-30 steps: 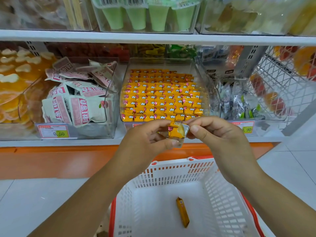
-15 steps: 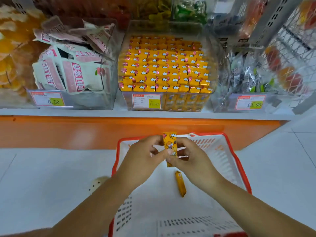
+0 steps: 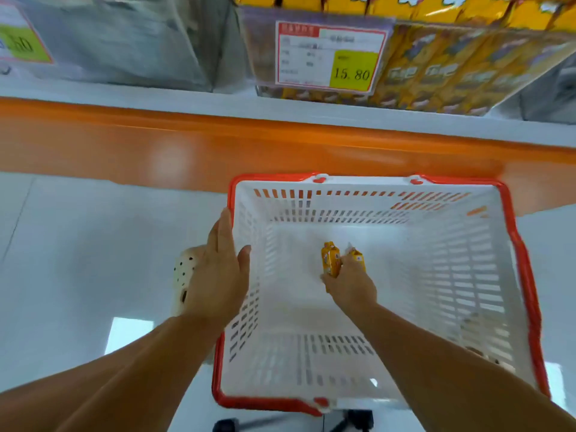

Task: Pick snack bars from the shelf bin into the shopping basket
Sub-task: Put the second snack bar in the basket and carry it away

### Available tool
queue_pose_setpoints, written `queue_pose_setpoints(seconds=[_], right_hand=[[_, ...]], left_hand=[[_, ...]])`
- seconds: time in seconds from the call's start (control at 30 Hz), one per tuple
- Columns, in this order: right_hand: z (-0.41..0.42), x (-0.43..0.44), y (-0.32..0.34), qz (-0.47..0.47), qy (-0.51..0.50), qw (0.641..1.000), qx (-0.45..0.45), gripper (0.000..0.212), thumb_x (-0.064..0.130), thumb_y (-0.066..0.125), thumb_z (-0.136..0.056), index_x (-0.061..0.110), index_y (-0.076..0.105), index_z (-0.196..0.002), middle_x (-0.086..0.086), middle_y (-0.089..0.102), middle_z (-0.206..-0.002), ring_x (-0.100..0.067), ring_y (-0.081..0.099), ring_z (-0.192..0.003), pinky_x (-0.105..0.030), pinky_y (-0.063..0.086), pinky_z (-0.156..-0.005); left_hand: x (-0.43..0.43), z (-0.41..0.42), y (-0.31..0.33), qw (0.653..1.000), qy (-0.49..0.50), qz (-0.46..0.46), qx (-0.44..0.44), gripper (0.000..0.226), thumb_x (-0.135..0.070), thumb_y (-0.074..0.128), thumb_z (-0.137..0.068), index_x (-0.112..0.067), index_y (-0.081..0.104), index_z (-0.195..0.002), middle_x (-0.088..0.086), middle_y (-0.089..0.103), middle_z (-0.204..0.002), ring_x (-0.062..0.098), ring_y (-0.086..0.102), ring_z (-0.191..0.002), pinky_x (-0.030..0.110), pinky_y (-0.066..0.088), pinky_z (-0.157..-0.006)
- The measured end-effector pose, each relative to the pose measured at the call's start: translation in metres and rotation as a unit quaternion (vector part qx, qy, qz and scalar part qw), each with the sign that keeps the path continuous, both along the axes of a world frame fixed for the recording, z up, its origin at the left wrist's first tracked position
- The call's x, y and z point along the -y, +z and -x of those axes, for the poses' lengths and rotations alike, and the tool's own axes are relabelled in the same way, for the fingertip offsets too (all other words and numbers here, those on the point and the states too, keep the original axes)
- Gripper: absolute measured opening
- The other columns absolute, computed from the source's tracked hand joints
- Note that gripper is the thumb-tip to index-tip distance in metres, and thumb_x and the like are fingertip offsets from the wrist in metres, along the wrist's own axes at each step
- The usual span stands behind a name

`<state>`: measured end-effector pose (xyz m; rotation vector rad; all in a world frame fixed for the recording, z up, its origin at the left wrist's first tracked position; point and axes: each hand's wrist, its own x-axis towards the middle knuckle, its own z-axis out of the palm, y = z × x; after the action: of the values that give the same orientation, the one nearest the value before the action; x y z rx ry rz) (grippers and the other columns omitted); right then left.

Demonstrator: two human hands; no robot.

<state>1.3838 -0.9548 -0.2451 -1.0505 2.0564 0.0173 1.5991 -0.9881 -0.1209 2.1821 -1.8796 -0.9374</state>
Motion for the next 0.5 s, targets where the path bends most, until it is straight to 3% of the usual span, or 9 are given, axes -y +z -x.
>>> queue_pose_setpoints(seconds=[0.13,0.17,0.27,0.4,0.5], right_hand=[[-0.006,0.007,-0.021,-0.030,0.031,0.997,-0.061,0.080,0.045,0.062,-0.089,0.014,0.022,-0.150,-0.008,0.056,-0.138,-0.029,0.065,-0.104,-0.034,0.043,-0.071],[-0.008,0.007,-0.024,-0.036,0.040,0.995,-0.078,0.077,0.047,0.060,-0.090,0.013,0.025,-0.149,-0.008,0.055,-0.138,-0.029,0.064,-0.107,-0.036,0.045,-0.073],[-0.014,0.010,-0.029,-0.058,0.073,0.989,-0.112,0.056,0.046,0.054,-0.095,0.010,0.040,-0.135,-0.008,0.062,-0.122,-0.024,0.063,-0.112,-0.034,0.048,-0.082],[-0.019,0.012,-0.033,-0.074,0.053,0.991,-0.103,0.052,0.043,0.054,-0.096,0.009,0.040,-0.134,-0.008,0.064,-0.114,-0.027,0.066,-0.103,-0.030,0.042,-0.065],[-0.018,0.008,-0.032,-0.082,0.066,0.990,-0.091,0.051,0.045,0.054,-0.095,0.013,0.042,-0.133,-0.005,0.059,-0.109,-0.026,0.064,-0.104,-0.032,0.044,-0.066]], left_hand=[[0.001,-0.002,-0.010,1.000,0.006,0.030,-0.005,0.061,-0.028,0.038,-0.102,-0.024,0.008,-0.156,0.003,0.034,-0.155,0.029,0.055,-0.123,0.046,0.055,-0.092],[0.001,-0.002,-0.012,0.999,0.003,0.039,-0.002,0.060,-0.027,0.038,-0.102,-0.022,0.010,-0.156,0.005,0.035,-0.154,0.029,0.055,-0.122,0.045,0.054,-0.092],[0.003,-0.001,-0.016,0.999,0.006,0.046,0.007,0.060,-0.025,0.037,-0.102,-0.022,0.011,-0.156,0.005,0.035,-0.154,0.029,0.053,-0.123,0.043,0.051,-0.091],[0.003,0.000,-0.016,0.999,0.019,0.041,0.007,0.060,-0.028,0.036,-0.103,-0.026,0.009,-0.156,0.001,0.034,-0.155,0.027,0.055,-0.122,0.042,0.053,-0.089],[0.003,-0.001,-0.015,0.999,0.020,0.044,0.014,0.060,-0.026,0.037,-0.103,-0.028,0.008,-0.156,0.001,0.034,-0.155,0.027,0.058,-0.118,0.039,0.054,-0.084]])
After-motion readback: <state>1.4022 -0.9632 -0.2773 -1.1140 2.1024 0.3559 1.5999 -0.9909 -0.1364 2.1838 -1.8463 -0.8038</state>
